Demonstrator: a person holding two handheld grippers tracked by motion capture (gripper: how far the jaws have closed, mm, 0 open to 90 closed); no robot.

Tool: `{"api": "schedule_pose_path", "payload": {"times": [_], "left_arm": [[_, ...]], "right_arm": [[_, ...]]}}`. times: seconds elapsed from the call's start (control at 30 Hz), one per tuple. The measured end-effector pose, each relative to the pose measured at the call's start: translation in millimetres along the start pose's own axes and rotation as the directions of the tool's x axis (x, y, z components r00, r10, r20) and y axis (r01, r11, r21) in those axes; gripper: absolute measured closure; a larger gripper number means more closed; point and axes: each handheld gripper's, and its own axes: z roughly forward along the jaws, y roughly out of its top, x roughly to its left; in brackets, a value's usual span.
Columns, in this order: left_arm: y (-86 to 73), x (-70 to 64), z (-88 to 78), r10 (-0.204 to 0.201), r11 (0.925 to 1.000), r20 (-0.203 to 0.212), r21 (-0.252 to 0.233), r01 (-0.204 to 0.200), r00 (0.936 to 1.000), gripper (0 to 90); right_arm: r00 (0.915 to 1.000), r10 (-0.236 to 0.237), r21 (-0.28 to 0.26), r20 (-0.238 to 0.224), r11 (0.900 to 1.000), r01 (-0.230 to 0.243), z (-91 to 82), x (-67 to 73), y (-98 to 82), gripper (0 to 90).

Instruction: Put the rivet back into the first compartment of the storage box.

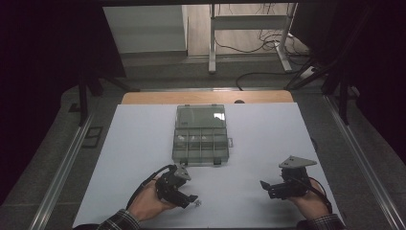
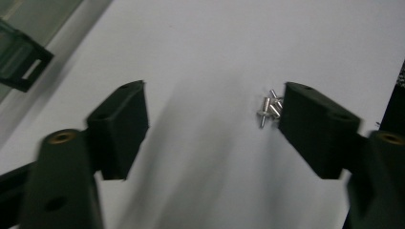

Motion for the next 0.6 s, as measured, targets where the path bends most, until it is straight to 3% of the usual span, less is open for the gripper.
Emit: {"api": "schedule_pose_path", "payload": {"times": [0.17, 0.27, 0.33, 0.6], "left_arm": [[1.7, -2.9, 3.6, 0.013, 0.9999, 0.031, 0.009, -0.014, 0.9994, 45.9], [2.7, -4.7, 4.6, 0.021, 0.9997, 0.052, 0.014, -0.022, 0.9984, 48.7], [3.3, -6.0, 5.4, 0.029, 0.9994, 0.066, 0.016, -0.030, 0.9974, 55.4], [5.9, -12.7, 13.1, 0.062, 0.9964, 0.072, 0.054, -0.066, 0.9955, 67.8]], "right_arm": [[1.0000, 0.000, 0.001, 0.005, 1.000, 0.000, -0.1, -0.5, -0.1, 0.5], [1.0000, 0.000, 0.005, 0.004, 1.000, 0.000, 0.0, -0.6, -0.1, 0.5], [1.0000, -0.001, 0.005, 0.003, 1.000, 0.001, 0.3, -0.3, -0.2, 0.5], [1.0000, -0.004, 0.012, 0.004, 1.000, 0.004, 0.5, 0.3, -0.3, 0.5]]}}
